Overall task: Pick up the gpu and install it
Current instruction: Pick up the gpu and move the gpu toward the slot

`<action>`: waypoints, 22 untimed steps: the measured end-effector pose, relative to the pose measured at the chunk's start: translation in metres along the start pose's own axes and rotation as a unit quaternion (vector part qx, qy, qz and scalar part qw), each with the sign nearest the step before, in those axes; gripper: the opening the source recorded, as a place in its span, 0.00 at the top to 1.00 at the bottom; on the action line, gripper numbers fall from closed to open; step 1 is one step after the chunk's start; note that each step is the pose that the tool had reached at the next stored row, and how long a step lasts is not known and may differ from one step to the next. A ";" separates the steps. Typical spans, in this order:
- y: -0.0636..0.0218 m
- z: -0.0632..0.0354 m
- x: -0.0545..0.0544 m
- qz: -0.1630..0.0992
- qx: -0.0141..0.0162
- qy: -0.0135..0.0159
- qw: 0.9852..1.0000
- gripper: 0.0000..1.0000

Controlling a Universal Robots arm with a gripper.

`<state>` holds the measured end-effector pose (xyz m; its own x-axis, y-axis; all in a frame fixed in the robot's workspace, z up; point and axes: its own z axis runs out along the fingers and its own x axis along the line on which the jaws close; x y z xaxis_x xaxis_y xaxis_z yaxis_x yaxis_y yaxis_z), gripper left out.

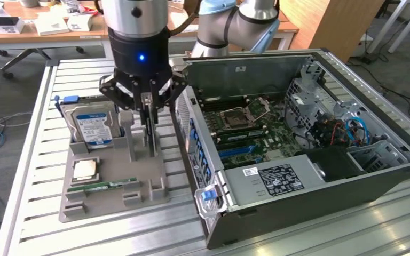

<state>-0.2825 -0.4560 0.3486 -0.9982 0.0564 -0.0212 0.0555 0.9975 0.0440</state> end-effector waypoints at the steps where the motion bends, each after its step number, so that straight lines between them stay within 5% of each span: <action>1: 0.0002 -0.0045 0.000 0.000 0.000 0.000 1.000 0.74; 11: 0.0021 -0.0467 -0.001 0.000 0.000 0.000 1.000 0.74; 22: 0.0031 -0.0715 -0.002 0.000 0.000 0.000 1.000 0.74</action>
<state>-0.2825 -0.4560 0.4201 -0.9982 0.0564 -0.0212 0.0555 0.9975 0.0439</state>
